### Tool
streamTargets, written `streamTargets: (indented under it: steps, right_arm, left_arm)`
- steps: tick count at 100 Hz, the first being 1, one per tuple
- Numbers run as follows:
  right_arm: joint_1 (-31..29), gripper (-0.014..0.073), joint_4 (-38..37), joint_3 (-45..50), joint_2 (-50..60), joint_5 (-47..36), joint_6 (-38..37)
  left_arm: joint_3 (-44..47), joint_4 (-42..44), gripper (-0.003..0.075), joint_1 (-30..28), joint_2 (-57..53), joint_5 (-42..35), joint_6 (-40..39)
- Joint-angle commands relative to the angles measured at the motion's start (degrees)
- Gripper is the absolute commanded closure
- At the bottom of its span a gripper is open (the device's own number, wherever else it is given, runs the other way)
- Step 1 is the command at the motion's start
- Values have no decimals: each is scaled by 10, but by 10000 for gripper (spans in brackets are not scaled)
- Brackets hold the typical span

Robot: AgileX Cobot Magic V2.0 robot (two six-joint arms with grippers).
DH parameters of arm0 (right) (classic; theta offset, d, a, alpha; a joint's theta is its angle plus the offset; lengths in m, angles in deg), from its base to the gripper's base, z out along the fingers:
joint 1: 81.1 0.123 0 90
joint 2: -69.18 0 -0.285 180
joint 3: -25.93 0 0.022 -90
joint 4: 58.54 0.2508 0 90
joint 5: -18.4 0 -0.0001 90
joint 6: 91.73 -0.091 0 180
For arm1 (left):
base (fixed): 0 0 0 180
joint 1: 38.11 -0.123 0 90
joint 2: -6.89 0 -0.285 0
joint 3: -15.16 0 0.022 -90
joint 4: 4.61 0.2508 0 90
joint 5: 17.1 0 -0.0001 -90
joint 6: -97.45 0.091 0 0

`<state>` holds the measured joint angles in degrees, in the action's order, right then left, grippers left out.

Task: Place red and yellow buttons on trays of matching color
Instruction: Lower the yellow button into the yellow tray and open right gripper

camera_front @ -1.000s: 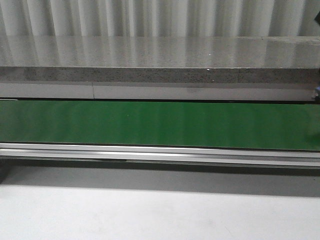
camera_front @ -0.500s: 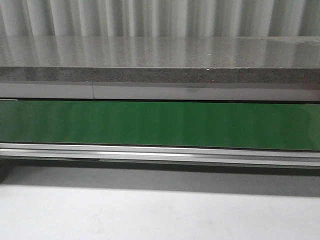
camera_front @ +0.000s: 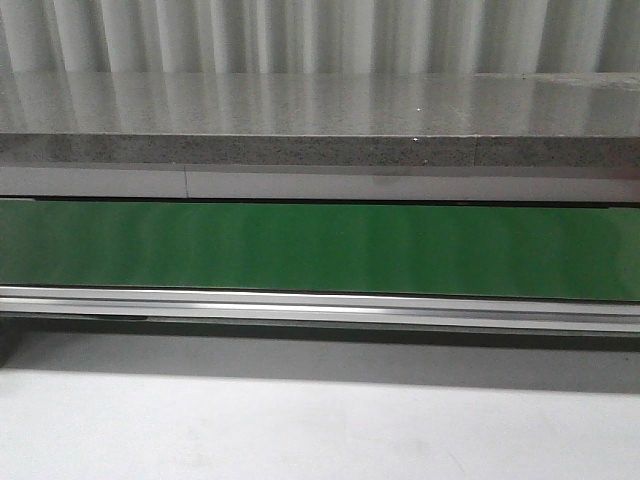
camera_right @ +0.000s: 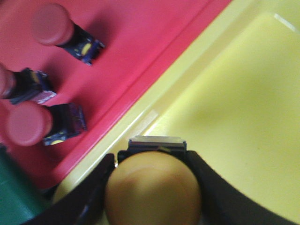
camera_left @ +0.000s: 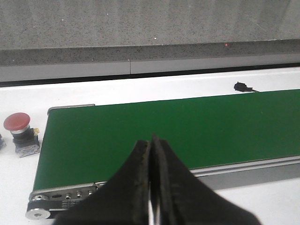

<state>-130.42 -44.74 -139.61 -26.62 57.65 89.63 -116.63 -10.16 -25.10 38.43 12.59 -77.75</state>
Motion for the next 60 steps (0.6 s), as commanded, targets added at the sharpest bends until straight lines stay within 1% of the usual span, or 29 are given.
streamTargets:
  steps: [1,26,33,40,41,42,52,57,60]
  right_arm:
    - [-4,535,5,-12,-15,-39,-2]
    - [-4,533,15,-12,-85,-58,-2]
    - [-4,518,16,-12,-94,-61,-2]
    - [-2,440,18,-12,-97,-63,-2]
    - [-3,404,18,-12,-97,-63,-2]
    - [-3,404,18,-12,-97,-63,-2]
    - [-3,187,20,-12,-95,-63,-2]
    - [-3,109,20,-12,-91,-64,-3]
    - [-3,83,20,-12,-89,-67,-5]
  left_arm:
    - [-14,-8,741,5,2,-42,0]
    - [-14,-8,741,5,2,-42,0]
    - [-14,-8,741,5,2,-42,0]
    - [-14,-8,741,5,2,-42,0]
    - [-14,-8,741,5,2,-42,0]
    - [-14,-8,741,5,2,-42,0]
    - [-14,-8,741,5,2,-42,0]
    - [-14,-8,741,5,2,-42,0]
    - [-14,-8,741,5,2,-42,0]
